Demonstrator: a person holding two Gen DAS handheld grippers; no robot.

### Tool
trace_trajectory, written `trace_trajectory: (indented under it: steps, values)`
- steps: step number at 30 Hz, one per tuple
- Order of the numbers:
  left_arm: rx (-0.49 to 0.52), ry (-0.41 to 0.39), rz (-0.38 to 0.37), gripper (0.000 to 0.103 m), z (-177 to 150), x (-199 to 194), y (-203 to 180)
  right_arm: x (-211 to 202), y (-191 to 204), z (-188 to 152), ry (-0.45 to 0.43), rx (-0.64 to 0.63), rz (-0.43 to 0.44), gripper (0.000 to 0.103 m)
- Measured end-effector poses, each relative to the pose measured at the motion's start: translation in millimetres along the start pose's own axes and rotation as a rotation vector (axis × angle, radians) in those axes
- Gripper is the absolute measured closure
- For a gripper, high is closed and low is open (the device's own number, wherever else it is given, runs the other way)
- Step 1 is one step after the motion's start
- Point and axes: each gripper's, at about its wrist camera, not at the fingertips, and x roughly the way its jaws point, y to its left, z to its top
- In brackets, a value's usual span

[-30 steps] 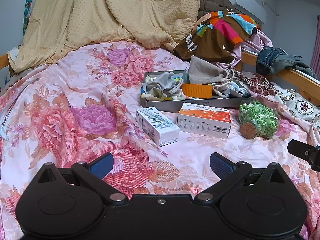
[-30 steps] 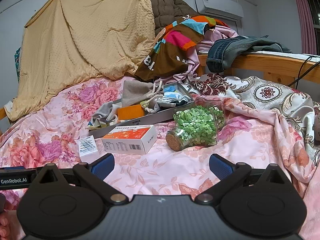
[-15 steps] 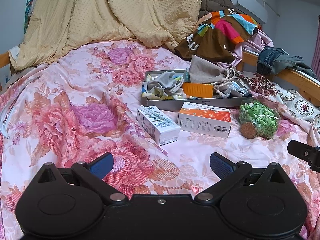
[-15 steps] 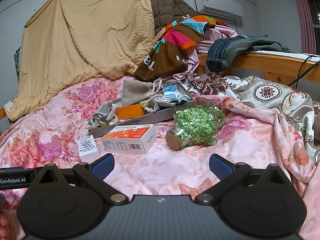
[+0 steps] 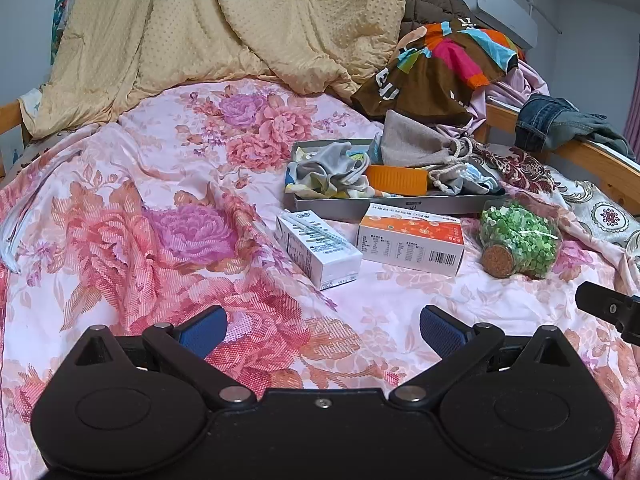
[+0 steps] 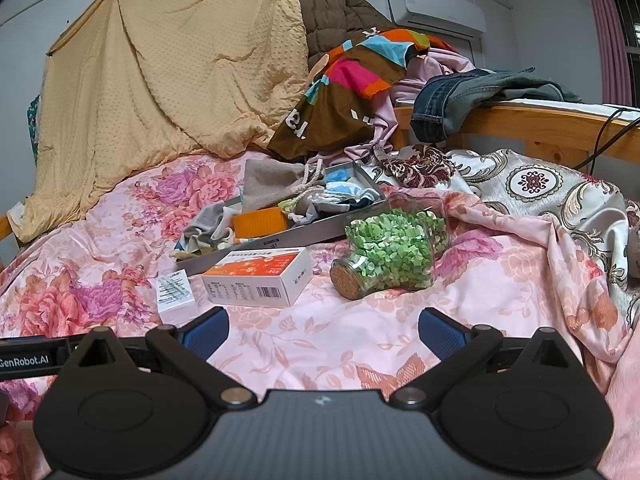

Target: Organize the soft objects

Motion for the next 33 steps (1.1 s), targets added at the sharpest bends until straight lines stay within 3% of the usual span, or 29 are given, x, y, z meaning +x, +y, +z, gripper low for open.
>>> trace_trajectory:
  steps: [27, 33]
  values:
    - [-0.005, 0.005, 0.0, 0.001, -1.3, -0.4, 2.6, 0.8, -0.8, -1.0, 0.005, 0.002, -0.002, 0.0]
    - [-0.004, 0.019, 0.039, 0.001, -0.4, 1.4, 3.4, 0.8, -0.7, -0.7, 0.007, 0.002, -0.003, 0.0]
